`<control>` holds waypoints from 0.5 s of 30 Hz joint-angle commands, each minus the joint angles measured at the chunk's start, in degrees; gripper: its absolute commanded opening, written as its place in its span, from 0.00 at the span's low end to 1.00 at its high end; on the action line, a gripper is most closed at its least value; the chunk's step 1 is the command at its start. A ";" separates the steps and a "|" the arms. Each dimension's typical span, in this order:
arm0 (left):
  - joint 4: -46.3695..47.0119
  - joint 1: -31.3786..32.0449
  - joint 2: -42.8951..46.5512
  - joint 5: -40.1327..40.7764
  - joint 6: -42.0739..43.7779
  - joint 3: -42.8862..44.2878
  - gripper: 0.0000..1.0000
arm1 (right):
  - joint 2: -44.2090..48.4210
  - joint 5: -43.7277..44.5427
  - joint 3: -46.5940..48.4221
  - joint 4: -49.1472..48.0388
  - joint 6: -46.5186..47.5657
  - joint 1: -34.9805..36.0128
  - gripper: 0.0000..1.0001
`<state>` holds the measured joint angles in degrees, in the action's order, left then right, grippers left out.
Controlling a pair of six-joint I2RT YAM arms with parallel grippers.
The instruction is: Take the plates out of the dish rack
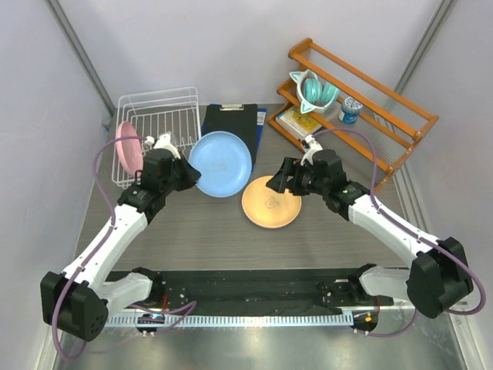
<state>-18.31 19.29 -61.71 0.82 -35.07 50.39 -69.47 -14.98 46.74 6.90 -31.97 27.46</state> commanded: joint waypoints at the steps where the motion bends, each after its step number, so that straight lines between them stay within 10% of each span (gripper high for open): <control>1: 7.67 2.50 1.15 -7.32 -4.74 -1.51 0.00 | -3.03 -3.03 2.39 -6.63 -2.93 1.19 0.79; 13: 12.42 7.60 2.12 -8.73 -8.26 -6.88 0.00 | -11.12 -4.44 4.14 -11.82 -3.37 2.51 0.74; 15: 12.50 8.04 2.21 -8.64 -8.43 -7.59 0.00 | -12.61 -4.09 4.67 -11.38 -3.28 2.60 0.46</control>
<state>-10.96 26.30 -61.30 -6.28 -41.93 43.53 -80.31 -18.61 48.12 -1.48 -34.68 29.69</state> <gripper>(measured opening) 0.062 0.647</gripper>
